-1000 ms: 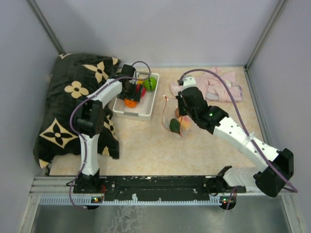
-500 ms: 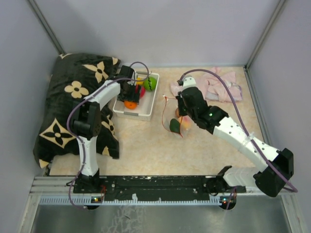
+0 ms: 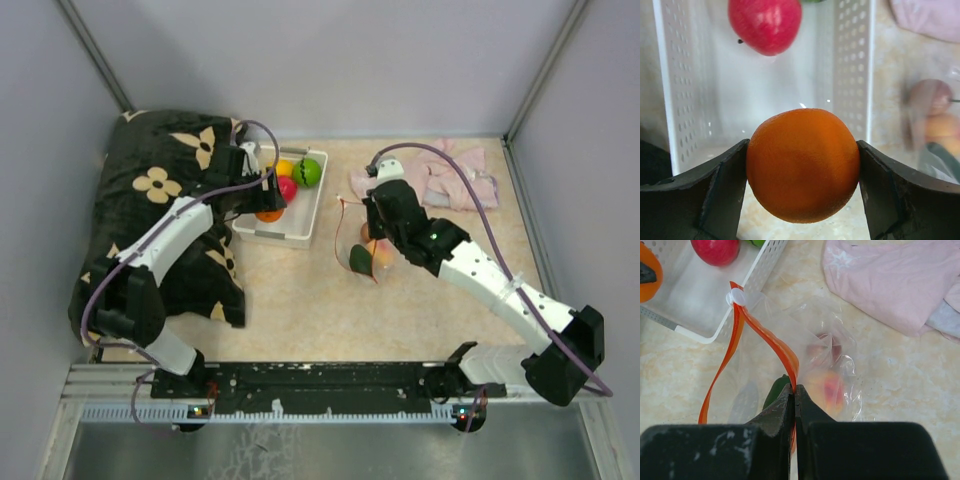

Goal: Place the food in the zip-top bag and seal the zipper
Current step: Place the fake fruit in the zipper food storage bag.

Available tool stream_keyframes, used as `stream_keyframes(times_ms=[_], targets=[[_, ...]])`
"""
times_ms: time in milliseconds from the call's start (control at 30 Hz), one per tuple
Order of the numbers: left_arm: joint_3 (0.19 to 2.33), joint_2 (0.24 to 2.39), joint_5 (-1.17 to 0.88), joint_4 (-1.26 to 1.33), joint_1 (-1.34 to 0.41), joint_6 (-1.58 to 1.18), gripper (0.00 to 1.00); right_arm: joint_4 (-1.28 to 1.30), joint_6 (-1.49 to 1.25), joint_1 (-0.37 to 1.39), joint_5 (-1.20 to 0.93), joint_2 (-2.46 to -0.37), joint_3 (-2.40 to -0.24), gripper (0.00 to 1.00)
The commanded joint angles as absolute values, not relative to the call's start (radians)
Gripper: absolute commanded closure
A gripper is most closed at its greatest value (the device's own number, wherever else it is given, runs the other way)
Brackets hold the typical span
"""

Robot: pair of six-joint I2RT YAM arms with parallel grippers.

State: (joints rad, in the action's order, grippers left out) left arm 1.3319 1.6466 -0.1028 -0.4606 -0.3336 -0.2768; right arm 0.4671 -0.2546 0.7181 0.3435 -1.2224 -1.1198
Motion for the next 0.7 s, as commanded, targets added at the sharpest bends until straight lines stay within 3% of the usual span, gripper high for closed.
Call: stream_keyframes(times_ms=[0, 367, 667], targets=[[1.206, 1.495, -0.215, -0.280, -0.337, -0.379, 0.41, 0.464, -0.262, 0.726, 0.382, -1.219, -1.176, 0.98], [0.890, 1.167, -0.342, -0.003, -0.376, -0.557, 0.42, 0.503, -0.287, 0.726, 0.376, -1.239, -1.208, 0.98], [0.760, 1.022, -0.342, 0.179, -0.504, -0.638, 0.42, 0.524, -0.305, 0.726, 0.372, -1.246, -1.230, 0.98]])
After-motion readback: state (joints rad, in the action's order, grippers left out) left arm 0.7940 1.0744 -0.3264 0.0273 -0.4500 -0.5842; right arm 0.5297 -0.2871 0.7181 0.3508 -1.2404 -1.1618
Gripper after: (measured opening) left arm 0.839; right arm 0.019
